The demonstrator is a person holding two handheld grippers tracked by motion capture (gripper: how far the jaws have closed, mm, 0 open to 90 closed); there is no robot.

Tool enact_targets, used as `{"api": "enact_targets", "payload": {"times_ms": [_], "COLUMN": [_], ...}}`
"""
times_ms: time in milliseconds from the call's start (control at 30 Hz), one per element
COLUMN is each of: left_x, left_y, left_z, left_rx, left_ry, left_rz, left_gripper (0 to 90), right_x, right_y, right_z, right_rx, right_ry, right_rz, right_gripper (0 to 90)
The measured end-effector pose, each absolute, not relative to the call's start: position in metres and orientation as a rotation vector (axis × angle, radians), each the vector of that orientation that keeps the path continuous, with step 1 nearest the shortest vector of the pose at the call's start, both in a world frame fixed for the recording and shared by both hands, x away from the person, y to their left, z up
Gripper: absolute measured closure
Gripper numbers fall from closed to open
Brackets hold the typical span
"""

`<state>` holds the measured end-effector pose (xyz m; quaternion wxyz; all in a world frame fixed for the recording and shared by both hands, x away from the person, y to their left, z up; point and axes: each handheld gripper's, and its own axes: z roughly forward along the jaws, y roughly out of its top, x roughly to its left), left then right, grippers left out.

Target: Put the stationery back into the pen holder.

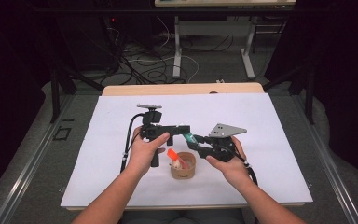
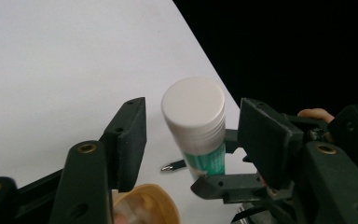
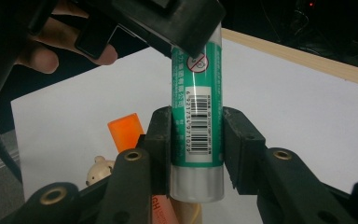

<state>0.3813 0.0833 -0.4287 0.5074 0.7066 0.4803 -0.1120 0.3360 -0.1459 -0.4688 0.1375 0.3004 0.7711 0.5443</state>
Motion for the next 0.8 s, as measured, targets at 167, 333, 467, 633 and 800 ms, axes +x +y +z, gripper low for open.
{"api": "enact_targets", "payload": {"times_ms": [167, 333, 467, 633, 800], "left_x": [0.3832, 0.3857, 0.3863, 0.3867, 0.3856], "left_y": [0.0789, 0.0793, 0.0792, 0.0793, 0.0772], "left_z": [-0.4313, -0.4333, -0.4338, -0.4342, -0.4348], "left_rx": [1.69, 1.679, 1.679, 1.686, 1.691], "left_ry": [1.16, 1.165, 1.165, 1.17, 1.167], "left_rz": [-0.288, -0.32, -0.329, -0.349, -0.335], "left_gripper": [52.1, 60.7, 61.4, 62.2, 63.9], "right_x": [0.3362, 0.3355, 0.3349, 0.3356, 0.3355], "right_y": [-0.146, -0.1472, -0.1479, -0.1484, -0.1495], "right_z": [-0.4692, -0.4692, -0.4687, -0.47, -0.4717], "right_rx": [0.852, 0.855, 0.859, 0.854, 0.855], "right_ry": [2.24, 2.238, 2.237, 2.242, 2.257], "right_rz": [1.573, 1.579, 1.576, 1.576, 1.571], "right_gripper": [65.7, 65.7, 65.7, 65.6, 65.0]}}
